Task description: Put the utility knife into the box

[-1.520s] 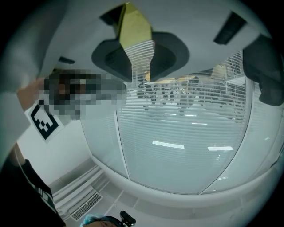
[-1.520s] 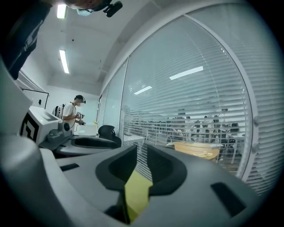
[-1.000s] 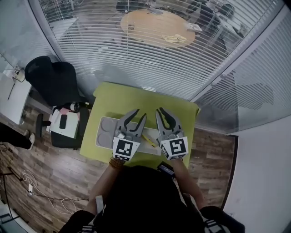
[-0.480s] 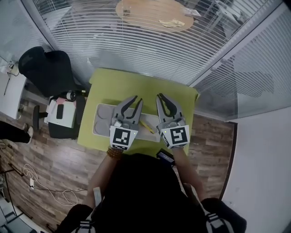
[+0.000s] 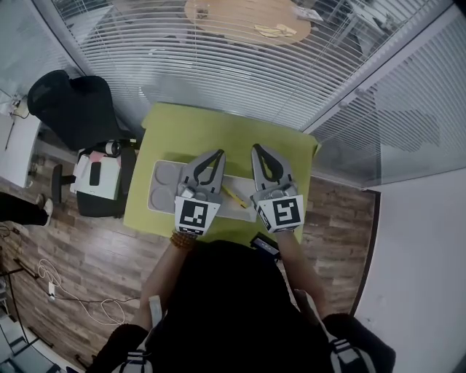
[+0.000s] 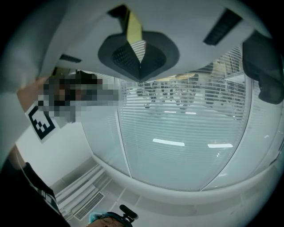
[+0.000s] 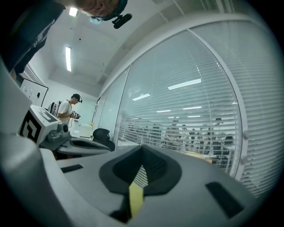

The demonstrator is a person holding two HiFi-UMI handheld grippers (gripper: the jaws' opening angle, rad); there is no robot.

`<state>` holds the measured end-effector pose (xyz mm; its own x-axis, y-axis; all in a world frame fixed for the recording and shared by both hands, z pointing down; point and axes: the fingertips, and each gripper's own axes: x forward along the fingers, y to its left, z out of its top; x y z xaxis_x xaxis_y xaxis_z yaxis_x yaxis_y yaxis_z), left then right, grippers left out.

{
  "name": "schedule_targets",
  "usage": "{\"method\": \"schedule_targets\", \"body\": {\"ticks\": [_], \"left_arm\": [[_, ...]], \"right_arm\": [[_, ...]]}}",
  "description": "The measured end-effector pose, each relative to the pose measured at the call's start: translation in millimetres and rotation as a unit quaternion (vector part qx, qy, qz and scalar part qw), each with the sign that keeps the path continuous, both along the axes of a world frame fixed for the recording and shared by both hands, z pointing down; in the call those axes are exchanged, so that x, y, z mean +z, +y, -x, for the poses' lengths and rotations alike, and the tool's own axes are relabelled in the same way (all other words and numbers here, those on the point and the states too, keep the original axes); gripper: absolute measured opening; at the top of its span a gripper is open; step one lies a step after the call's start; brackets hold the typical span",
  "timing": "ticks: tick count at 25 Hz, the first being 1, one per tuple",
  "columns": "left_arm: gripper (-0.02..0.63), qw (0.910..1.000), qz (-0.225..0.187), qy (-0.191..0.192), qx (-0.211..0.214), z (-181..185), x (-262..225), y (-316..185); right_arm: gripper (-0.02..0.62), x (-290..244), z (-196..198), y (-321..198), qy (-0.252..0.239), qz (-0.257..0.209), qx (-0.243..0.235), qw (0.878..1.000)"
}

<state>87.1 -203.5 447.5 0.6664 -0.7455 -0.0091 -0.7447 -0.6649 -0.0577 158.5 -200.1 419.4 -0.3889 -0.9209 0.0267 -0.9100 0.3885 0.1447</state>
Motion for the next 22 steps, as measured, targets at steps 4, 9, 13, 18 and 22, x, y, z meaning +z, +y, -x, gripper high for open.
{"method": "schedule_targets", "body": {"ticks": [4, 9, 13, 18, 22], "left_arm": [[0.012, 1.0000, 0.003, -0.002, 0.000, 1.5, 1.5, -0.4], [0.012, 1.0000, 0.008, -0.005, -0.002, 2.5, 5.2, -1.3], [0.012, 0.9999, 0.010, -0.007, -0.003, 4.2, 7.1, -0.8], [0.012, 0.9999, 0.012, -0.007, -0.006, 5.7, 8.8, -1.7], [0.012, 0.9998, 0.014, -0.008, -0.007, 4.3, 10.9, -0.8]], "right_arm": [[-0.002, 1.1, 3.6, -0.2, 0.003, 0.001, -0.003, 1.000], [-0.002, 4.7, 4.7, -0.8, 0.005, 0.007, -0.002, 1.000], [-0.002, 5.7, 5.6, 0.1, 0.008, 0.009, -0.003, 1.000], [-0.002, 6.6, 6.8, -0.2, 0.010, 0.010, -0.005, 1.000], [-0.002, 8.1, 5.1, 0.4, 0.011, 0.011, -0.007, 1.000]]}}
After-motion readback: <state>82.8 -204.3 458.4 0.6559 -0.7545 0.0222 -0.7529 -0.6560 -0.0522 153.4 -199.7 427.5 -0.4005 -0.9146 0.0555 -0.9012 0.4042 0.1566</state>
